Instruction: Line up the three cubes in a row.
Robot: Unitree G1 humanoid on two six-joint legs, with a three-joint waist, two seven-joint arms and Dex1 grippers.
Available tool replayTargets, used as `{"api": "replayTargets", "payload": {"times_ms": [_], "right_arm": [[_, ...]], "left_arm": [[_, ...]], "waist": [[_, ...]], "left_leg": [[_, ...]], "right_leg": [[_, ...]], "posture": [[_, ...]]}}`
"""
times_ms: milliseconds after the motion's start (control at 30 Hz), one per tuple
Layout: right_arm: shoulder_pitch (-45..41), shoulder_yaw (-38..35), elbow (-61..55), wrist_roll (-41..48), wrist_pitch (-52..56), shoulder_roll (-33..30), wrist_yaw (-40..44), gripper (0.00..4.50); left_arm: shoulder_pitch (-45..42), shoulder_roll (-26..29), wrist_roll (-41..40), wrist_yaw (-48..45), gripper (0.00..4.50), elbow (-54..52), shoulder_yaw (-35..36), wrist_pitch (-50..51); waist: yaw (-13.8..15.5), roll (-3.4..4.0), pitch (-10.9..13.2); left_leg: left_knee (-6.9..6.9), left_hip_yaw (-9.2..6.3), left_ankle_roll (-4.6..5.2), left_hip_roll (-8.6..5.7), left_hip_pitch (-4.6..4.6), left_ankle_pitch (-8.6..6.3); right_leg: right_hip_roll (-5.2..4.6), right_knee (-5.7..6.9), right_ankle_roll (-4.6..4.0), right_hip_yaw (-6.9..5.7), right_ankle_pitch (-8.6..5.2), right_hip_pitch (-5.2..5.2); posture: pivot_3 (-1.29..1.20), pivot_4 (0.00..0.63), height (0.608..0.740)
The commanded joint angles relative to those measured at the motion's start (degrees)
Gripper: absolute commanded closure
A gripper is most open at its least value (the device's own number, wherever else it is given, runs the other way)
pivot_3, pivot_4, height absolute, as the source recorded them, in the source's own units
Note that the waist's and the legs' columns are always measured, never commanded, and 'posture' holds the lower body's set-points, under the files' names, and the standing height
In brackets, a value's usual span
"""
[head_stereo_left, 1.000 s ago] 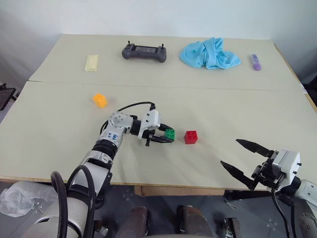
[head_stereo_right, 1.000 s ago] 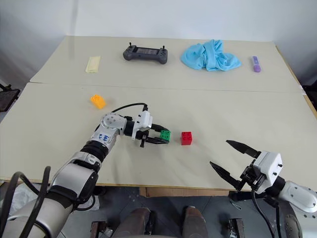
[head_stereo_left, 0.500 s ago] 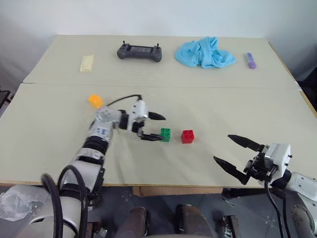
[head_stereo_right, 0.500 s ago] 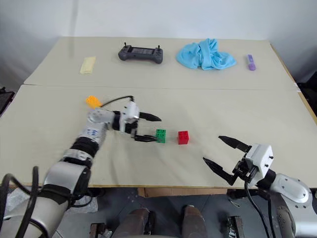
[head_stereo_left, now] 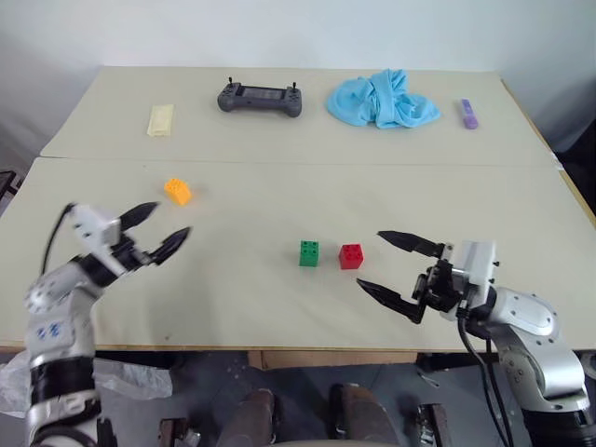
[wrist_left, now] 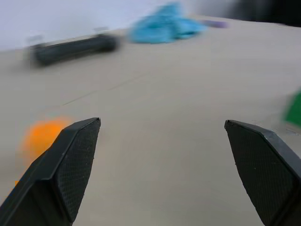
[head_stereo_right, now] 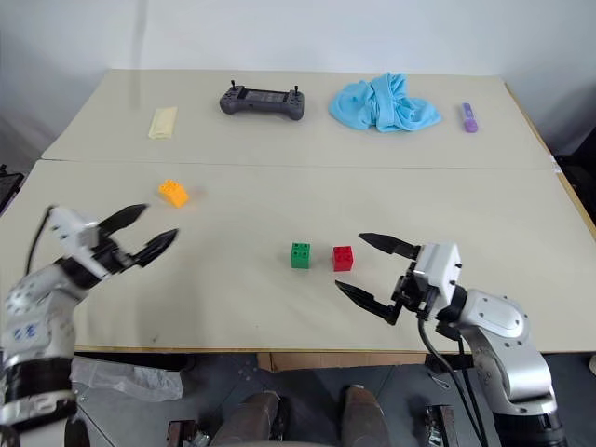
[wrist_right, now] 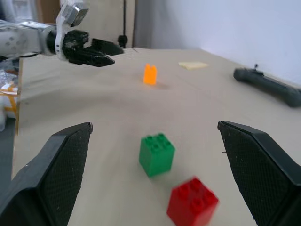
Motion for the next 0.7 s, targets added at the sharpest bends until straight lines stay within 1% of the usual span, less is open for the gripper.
{"api": "replayTargets", "payload": {"times_ms": [33,167,267,333,433,567,700], "right_arm": [[-1.8,1.9,-3.2,0.2,2.5,-0.5,-0.8,0.00],[-2.1,1.6,-4.5,1.4,3.9,-1.1,-0.6,0.00],[-1.4,1.0,-4.6,1.8,4.8,-1.6,-0.5,0.00],[-1.5,0.9,-4.5,1.6,4.8,-1.8,-0.4,0.00],[-1.8,0.9,-4.6,1.5,5.5,-1.9,-0.8,0.00],[-2.1,1.1,-5.2,1.3,6.9,-2.6,-0.8,0.00],[-1.6,0.8,-6.2,1.4,8.0,-2.7,-1.4,0.00]], "left_arm": [[6.6,-1.4,-0.8,5.4,0.01,-1.4,5.7,-3.0],[12.8,-5.0,-3.2,8.6,0.01,-6.0,7.0,-2.0],[11.8,-6.0,-2.2,12.5,0.01,-6.7,6.0,-2.0],[9.9,-6.1,-3.5,13.7,0.01,-6.4,5.4,-0.6],[-0.4,-3.6,-1.0,15.0,0.01,4.0,2.4,-0.5],[-14.4,-0.2,2.3,9.2,0.01,16.6,-5.5,-0.4],[-25.7,0.7,4.5,7.1,0.01,27.2,-9.4,-1.8]], "waist": [[0.2,-0.01,0.0],[1.5,-0.04,0.0],[2.1,-0.13,-0.1],[2.2,-0.14,-0.1],[2.6,-0.15,-0.1],[2.1,-0.19,-0.1],[1.3,-0.20,-0.1]], "left_leg": [[-0.01,0.00,0.00,0.00,0.00,-0.01],[0.00,-0.03,0.00,-0.01,-0.01,-0.03],[0.02,-0.10,0.00,-0.03,-0.01,-0.04],[0.02,-0.09,-0.02,-0.02,0.00,-0.03],[0.02,-0.09,-0.07,-0.04,0.01,-0.01],[0.01,-0.03,-0.11,-0.05,0.00,0.02],[0.01,-0.01,-0.05,-0.13,-0.02,-0.01]], "right_leg": [[-0.01,-0.01,0.00,0.01,0.00,0.00],[-0.06,-0.26,-0.01,-0.04,0.00,0.05],[-0.09,-0.28,-0.02,-0.07,0.00,0.09],[-0.08,-0.27,-0.02,-0.06,0.00,0.08],[-0.05,-0.17,-0.03,-0.09,0.00,0.04],[0.05,-0.01,-0.02,-0.13,0.00,-0.02],[0.05,0.12,-0.02,-0.31,0.00,-0.04]], "posture": [[0.00,0.150,0.740],[0.00,0.150,0.740],[0.00,0.150,0.740],[0.00,0.150,0.740],[0.00,0.150,0.740],[0.00,0.150,0.740],[0.00,0.150,0.740]]}}
